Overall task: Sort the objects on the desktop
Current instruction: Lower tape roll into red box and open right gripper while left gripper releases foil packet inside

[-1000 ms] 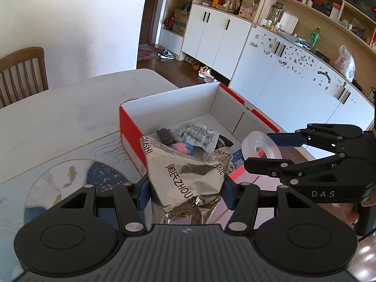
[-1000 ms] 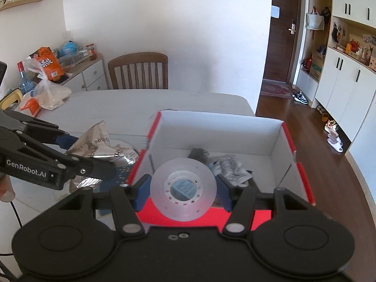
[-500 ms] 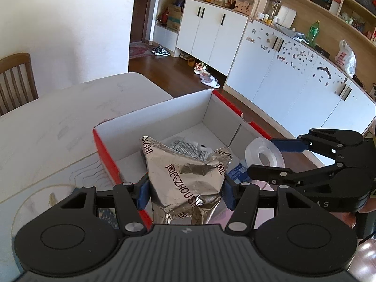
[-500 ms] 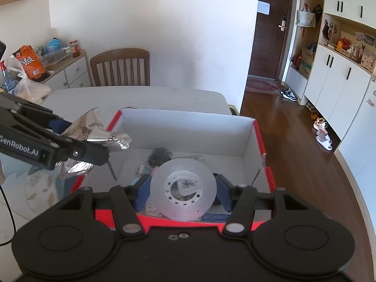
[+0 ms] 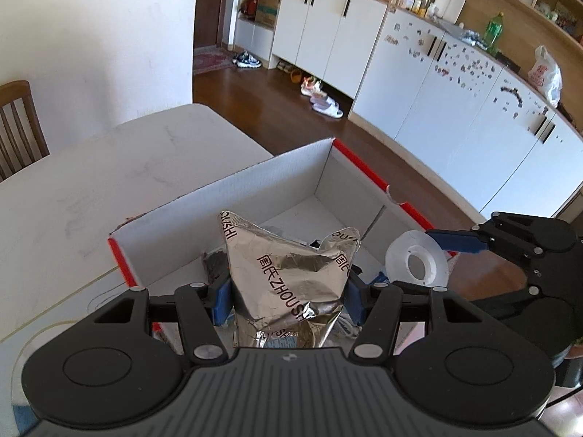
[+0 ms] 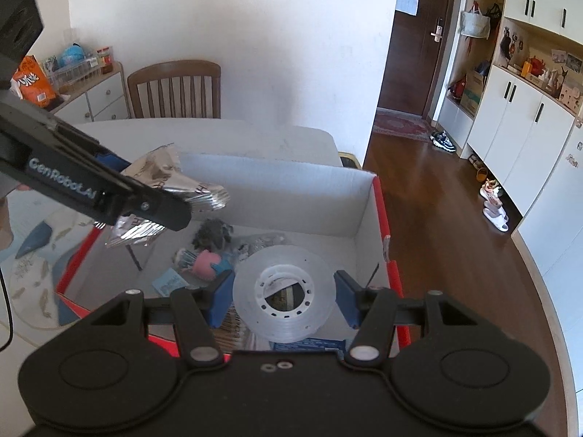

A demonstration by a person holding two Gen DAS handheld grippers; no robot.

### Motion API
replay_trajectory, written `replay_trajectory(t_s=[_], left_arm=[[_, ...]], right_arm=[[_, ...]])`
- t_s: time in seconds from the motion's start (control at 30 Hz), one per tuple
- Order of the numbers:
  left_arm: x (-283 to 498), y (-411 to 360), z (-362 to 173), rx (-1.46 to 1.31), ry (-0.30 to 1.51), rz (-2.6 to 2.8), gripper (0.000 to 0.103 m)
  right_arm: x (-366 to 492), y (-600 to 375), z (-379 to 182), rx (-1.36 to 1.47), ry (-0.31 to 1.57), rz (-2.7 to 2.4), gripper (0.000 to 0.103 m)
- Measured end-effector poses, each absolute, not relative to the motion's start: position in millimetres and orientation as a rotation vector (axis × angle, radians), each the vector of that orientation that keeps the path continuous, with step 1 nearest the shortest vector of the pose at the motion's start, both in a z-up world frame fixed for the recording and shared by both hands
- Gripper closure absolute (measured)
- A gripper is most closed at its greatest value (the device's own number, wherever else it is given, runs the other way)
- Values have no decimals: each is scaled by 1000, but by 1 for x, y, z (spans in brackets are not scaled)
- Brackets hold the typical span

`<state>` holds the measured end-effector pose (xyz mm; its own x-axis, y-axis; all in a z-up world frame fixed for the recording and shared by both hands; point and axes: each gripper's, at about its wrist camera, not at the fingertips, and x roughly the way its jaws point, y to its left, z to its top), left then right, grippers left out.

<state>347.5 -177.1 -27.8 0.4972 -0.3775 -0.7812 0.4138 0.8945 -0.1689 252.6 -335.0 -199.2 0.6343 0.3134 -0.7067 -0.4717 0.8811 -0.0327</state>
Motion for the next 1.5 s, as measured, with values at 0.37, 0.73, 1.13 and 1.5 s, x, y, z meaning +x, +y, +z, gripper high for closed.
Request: replay_trajectory(t_s=[0.37, 0.73, 1.13, 1.5], left_arm=[[384, -199, -60, 104, 1027, -445, 45], [398, -209, -85, 172, 1050, -439, 45], [398, -228, -98, 311, 1072, -456, 45], [397, -229, -103, 327, 1095, -467, 44]], right_arm=[[274, -329, -221, -230, 813, 466, 45], [289, -320, -242, -250, 889, 483, 45], [299, -315, -260, -278, 950, 475, 45], [305, -317, -268, -262, 983, 477, 45]])
